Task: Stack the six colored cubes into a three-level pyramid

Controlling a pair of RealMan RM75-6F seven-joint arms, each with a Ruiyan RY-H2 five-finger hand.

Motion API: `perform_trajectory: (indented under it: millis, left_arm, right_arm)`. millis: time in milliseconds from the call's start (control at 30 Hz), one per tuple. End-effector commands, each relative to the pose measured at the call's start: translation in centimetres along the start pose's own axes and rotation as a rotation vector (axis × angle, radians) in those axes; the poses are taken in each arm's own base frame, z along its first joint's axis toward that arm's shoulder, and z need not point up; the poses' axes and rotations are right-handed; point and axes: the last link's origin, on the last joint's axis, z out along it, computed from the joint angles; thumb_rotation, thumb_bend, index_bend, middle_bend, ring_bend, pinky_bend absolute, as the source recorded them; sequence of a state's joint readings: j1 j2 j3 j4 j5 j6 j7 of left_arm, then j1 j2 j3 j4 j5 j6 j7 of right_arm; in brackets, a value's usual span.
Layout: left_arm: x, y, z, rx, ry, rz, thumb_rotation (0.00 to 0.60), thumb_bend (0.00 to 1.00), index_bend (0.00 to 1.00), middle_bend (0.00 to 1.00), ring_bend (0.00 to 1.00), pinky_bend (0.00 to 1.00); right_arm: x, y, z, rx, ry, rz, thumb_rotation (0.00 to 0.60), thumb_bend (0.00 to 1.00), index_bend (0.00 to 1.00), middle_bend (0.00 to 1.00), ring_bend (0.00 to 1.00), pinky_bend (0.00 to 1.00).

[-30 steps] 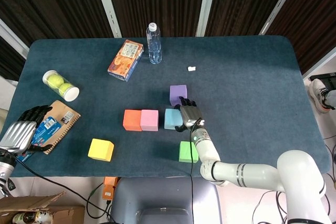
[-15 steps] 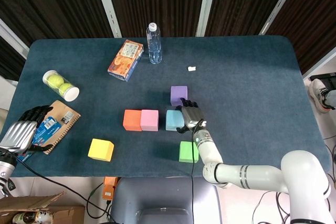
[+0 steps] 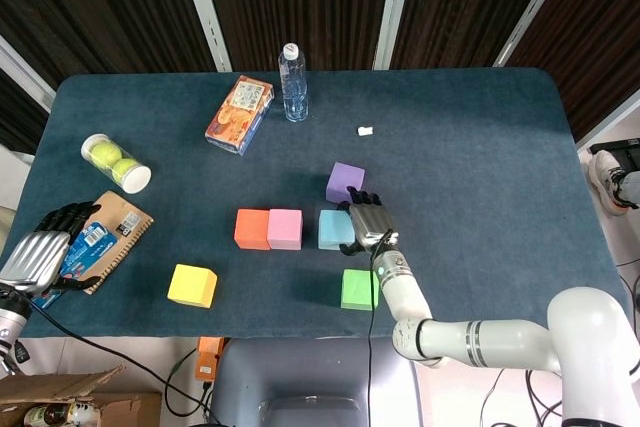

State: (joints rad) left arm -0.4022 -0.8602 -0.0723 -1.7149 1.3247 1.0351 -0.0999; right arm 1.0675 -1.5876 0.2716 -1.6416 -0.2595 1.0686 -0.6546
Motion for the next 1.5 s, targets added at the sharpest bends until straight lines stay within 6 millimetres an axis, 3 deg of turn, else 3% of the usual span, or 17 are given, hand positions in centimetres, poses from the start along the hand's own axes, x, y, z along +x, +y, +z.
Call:
perform_trajectory:
  millis: [33, 967, 1500]
  left_arm:
    - [0.0, 0.1, 0.0, -0.003, 0.000, 0.000, 0.600, 0.04, 0.09, 0.06, 0.00, 0.10]
    - [0.0, -0.3, -0.1, 0.001, -0.002, -0.011, 0.600, 0.04, 0.10, 0.06, 0.00, 0.10]
    - [0.0, -0.4, 0.0, 0.004, -0.006, -0.013, 0.600, 0.04, 0.10, 0.06, 0.00, 0.10]
  right_arm:
    - [0.1, 0.0, -0.2, 0.001, -0.001, 0.001, 0.600, 0.21, 0.51, 0.01, 0.00, 0.00]
    - [-1.3, -1.4, 2.0, -0.040, 0.005, -0.029, 0.600, 0.21, 0.52, 0.01, 0.00, 0.00]
    - [-1.8, -1.9, 2.2, -0.033, -0.011, -0.028, 0.600, 0.21, 0.52, 0.01, 0.00, 0.00]
